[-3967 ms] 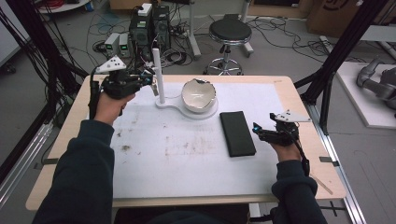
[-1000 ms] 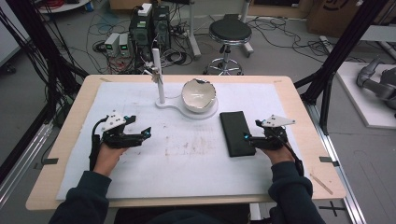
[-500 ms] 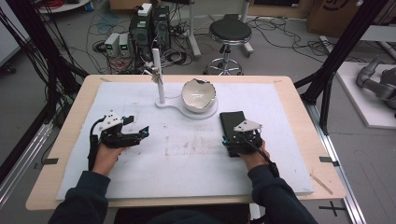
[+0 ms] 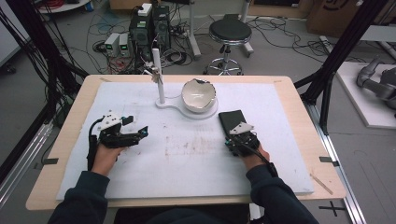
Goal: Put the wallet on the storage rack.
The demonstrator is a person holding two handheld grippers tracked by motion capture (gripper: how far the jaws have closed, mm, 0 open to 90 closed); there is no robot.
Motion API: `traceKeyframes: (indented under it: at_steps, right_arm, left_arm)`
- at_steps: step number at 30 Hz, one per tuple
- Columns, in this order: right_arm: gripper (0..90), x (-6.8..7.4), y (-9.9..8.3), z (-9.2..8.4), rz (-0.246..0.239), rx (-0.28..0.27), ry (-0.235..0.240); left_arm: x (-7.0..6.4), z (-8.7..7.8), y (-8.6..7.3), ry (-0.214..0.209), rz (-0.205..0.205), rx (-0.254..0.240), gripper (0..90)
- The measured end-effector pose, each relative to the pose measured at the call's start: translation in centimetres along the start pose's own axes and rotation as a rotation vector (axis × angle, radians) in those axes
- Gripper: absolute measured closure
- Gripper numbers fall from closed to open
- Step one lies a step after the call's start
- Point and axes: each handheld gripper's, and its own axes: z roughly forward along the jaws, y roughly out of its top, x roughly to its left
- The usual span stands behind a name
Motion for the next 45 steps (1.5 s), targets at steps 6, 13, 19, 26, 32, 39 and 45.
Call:
traceKeyframes:
  at_steps: [6,13,19,26,32,39,45]
  right_arm:
    - [82.5,-1.1,0.0,-0.9,0.047,0.010,-0.005]
    - [84.8,-2.4,-0.3,-2.2,0.105,-0.045,0.038]
    - [85.2,-3.8,-0.1,-4.1,0.219,-0.112,0.102]
    - [85.1,-6.6,-0.6,-6.5,0.420,-0.223,0.196]
    - [83.8,-8.2,-2.3,-6.1,0.470,-0.216,0.134]
    - [80.4,-8.2,-2.4,-6.2,0.412,-0.220,0.049]
    - [66.3,-8.8,-3.0,-6.1,0.428,-0.234,0.030]
  left_arm:
    - [0.2,-0.1,-0.1,0.003,-0.005,-0.004,22.0]
    - [0.2,-0.1,-0.1,0.003,-0.003,-0.002,22.2]
    - [0.3,-0.1,-0.1,0.006,-0.007,-0.005,22.3]
    - [0.3,-0.1,-0.1,0.005,-0.005,-0.002,22.7]
    - [0.3,-0.1,-0.1,0.006,-0.003,-0.002,22.9]
    - [0.3,-0.1,-0.2,0.007,0.000,0.003,23.0]
    - [0.3,-0.1,-0.2,0.009,0.001,0.005,23.2]
